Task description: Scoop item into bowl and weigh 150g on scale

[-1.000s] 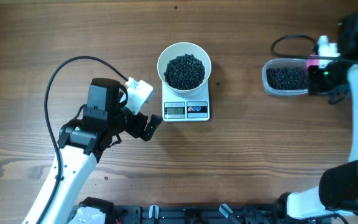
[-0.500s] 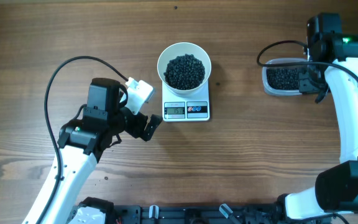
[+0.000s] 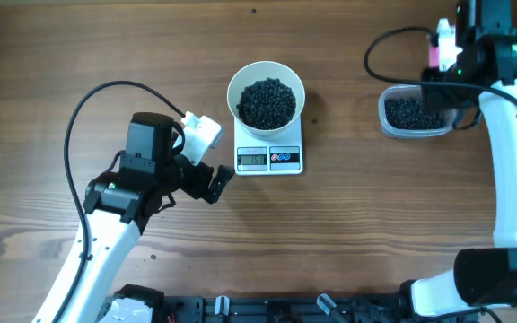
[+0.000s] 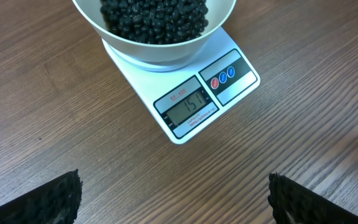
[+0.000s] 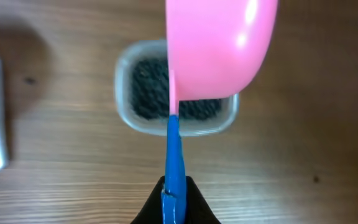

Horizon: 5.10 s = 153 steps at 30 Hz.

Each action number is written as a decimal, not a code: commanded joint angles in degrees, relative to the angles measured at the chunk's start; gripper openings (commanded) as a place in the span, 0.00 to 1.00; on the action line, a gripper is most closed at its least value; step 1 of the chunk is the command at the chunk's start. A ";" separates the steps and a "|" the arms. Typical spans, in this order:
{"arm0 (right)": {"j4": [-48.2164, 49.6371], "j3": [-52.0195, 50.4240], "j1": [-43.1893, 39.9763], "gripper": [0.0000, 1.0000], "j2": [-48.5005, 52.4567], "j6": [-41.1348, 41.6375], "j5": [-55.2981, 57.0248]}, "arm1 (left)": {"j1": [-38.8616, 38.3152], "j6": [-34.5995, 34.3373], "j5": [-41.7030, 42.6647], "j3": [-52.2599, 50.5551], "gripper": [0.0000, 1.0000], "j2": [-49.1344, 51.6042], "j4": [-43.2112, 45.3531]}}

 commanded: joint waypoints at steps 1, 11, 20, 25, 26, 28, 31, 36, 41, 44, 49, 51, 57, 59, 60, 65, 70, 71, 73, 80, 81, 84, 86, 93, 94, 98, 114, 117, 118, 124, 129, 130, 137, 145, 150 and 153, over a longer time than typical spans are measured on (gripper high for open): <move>-2.69 9.81 3.56 0.04 5.44 -0.92 -6.40 | -0.20 0.09 0.92 -0.55 1.00 0.44 0.13; -9.62 29.77 14.80 0.04 22.25 -8.17 -16.68 | -0.20 0.09 0.92 -0.55 1.00 0.44 0.13; -8.87 29.00 23.28 0.04 26.95 -11.21 -16.44 | -0.20 0.11 0.92 -0.55 1.00 0.44 0.13; -7.32 27.23 26.43 0.04 29.70 -12.74 -13.44 | -0.20 0.09 0.92 -0.55 1.00 0.44 0.13; -7.23 27.23 26.84 0.04 30.12 -12.72 -13.44 | -0.20 0.11 0.92 -0.55 1.00 0.44 0.13; -6.93 27.23 27.45 0.04 31.10 -12.79 -13.31 | -0.20 0.09 0.92 -0.55 1.00 0.44 0.13; -6.08 27.21 28.28 0.04 32.76 -12.76 -10.82 | -0.20 0.11 0.92 -0.55 1.00 0.44 0.13; -5.64 27.10 28.76 0.04 34.93 -12.76 -9.31 | -0.20 0.11 0.92 -0.55 1.00 0.44 0.13; -5.07 27.04 28.74 0.04 36.30 -12.50 -6.03 | -0.20 0.11 0.92 -0.55 1.00 0.44 0.13; -4.79 27.02 28.74 0.04 36.44 -12.50 -5.68 | -0.20 0.09 0.92 -0.55 1.00 0.44 0.13; -4.66 27.02 28.74 0.04 36.74 -12.44 -4.63 | -0.20 0.09 0.92 -0.55 1.00 0.44 0.13; -4.68 27.02 28.74 0.04 37.07 -12.44 -4.61 | -0.20 0.11 0.92 -0.55 1.00 0.44 0.13; -4.92 26.99 28.74 0.04 38.16 -12.33 -4.66 | -0.20 0.09 0.92 -0.55 1.00 0.44 0.13; -4.94 26.99 28.74 0.04 38.45 -12.35 -4.66 | -0.20 0.09 0.92 -0.55 1.00 0.44 0.13; -4.92 26.99 28.74 0.04 38.71 -12.37 -4.63 | -0.20 0.09 0.92 -0.55 1.00 0.44 0.13; -4.94 26.99 28.74 0.04 39.45 -12.35 -4.63 | -0.20 0.11 0.92 -0.55 1.00 0.44 0.13; -5.35 26.99 28.76 0.04 39.47 -12.59 -5.79 | -0.20 0.11 0.92 -0.55 1.00 0.44 0.13; -5.49 27.02 28.76 0.04 39.47 -12.61 -6.58 | -0.20 0.11 0.92 -0.55 1.00 0.44 0.13; -5.77 27.02 28.76 0.04 39.47 -12.76 -7.89 | -0.20 0.09 0.92 -0.55 1.00 0.44 0.13; -6.34 27.02 28.74 0.04 39.47 -14.53 -12.02 | -0.20 0.09 0.92 -0.55 1.00 0.44 0.13; -6.34 27.02 28.74 0.04 39.47 -14.51 -12.31 | -0.20 0.09 0.92 -0.55 1.00 0.44 0.13; -6.36 27.02 28.74 0.04 39.47 -14.49 -12.46 | -0.20 0.11 0.92 -0.55 1.00 0.44 0.13; -6.36 27.02 28.74 0.04 39.47 -14.51 -13.14 | -0.20 0.09 0.92 -0.55 1.00 0.44 0.13; -6.32 27.21 28.48 0.04 38.86 -14.27 -15.13 | -0.20 0.11 0.92 -0.55 1.00 0.44 0.13; -6.36 27.39 28.35 0.04 38.82 -14.25 -15.80 | -0.20 0.11 0.92 -0.55 1.00 0.44 0.13; -6.54 27.82 27.36 0.04 38.16 -14.21 -17.44 | -0.20 0.11 0.92 -0.55 1.00 0.44 0.13; -6.64 27.82 20.81 0.04 31.82 -13.84 -27.06 | -0.20 0.11 0.92 -0.55 1.00 0.44 0.13; -6.62 27.82 19.50 0.04 30.64 -14.08 -30.97 | -0.20 0.09 0.92 -0.55 1.00 0.44 0.13; -6.64 27.82 19.15 0.04 30.27 -14.10 -32.20 | -0.20 0.09 0.92 -0.55 1.00 0.44 0.13; -7.26 27.82 17.49 0.04 28.50 -14.32 -35.95 | -0.20 0.09 0.92 -0.55 1.00 0.44 0.13; -10.29 27.82 16.33 0.04 27.89 -15.76 -39.58 | -0.20 0.09 0.92 -0.55 1.00 0.44 0.13; -11.02 27.82 16.09 0.04 27.89 -15.80 -40.09 | -0.20 0.11 0.92 -0.55 1.00 0.44 0.13; -13.97 27.82 14.56 0.04 27.89 -17.33 -44.39 | -0.20 0.09 0.92 -0.55 1.00 0.44 0.13; -14.93 27.82 12.52 0.04 27.67 -19.06 -49.29 | -0.20 0.11 0.92 -0.55 1.00 0.44 0.13; -14.93 27.82 10.73 0.04 27.34 -20.28 -53.20 | -0.20 0.09 0.92 -0.55 1.00 0.44 0.13; -14.93 27.82 9.18 0.04 27.12 -20.13 -54.64 | -0.20 0.09 0.92 -0.55 1.00 0.44 0.13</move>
